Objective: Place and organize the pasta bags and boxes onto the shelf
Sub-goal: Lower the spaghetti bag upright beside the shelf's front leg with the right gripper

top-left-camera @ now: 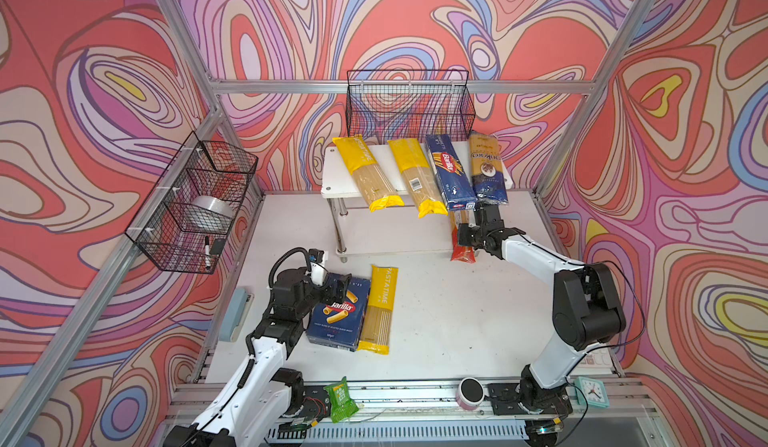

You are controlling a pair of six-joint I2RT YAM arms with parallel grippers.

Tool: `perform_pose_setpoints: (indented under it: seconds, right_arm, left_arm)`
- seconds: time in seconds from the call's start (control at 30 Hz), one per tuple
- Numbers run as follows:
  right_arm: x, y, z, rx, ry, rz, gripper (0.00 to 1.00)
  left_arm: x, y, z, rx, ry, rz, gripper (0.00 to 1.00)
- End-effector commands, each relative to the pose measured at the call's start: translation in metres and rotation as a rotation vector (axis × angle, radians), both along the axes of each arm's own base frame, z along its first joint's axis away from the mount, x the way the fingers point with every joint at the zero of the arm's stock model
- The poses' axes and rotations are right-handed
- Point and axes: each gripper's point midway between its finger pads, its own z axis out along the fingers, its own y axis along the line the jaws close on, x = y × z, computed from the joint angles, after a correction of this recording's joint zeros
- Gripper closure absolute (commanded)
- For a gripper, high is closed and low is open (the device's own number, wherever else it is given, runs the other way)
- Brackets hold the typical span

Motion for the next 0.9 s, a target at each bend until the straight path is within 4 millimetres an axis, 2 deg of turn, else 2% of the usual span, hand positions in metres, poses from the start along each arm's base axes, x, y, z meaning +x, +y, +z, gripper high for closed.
perform_pose_setpoints:
  seconds: [0.0,0.17,0.37,0.57,0.7,0.87]
  right_arm:
    - [0.037,-0.008,0.054,0.028,-0.199,-0.045,0.79]
    - [0.033,-0.013,0.047,0.019,-0.186,-0.068,0.56]
    - [0.022,-0.018,0.047,0.007,-0.172,-0.080,0.41]
    - [-0.005,-0.020,0.051,0.033,-0.162,-0.083,0.37]
    - [-0.029,-0.017,0.043,0.090,-0.123,-0.073,0.38]
    - [-0.064,-0.007,0.030,0.186,-0.056,-0.045,0.44]
  left_arm:
    - [-0.002,0.002,0.000,0.001,-0.001,0.010,0.00]
    - [-0.002,0.002,0.000,0.001,-0.001,0.011,0.00]
    - [-0.001,0.002,-0.001,0.002,0.001,0.010,0.00]
    - [-0.002,0.002,0.000,0.001,0.000,0.011,0.00]
    - [-0.002,0.001,0.000,0.001,0.000,0.005,0.00]
    - [-0.003,0.001,0.000,-0.001,-0.003,0.001,0.00]
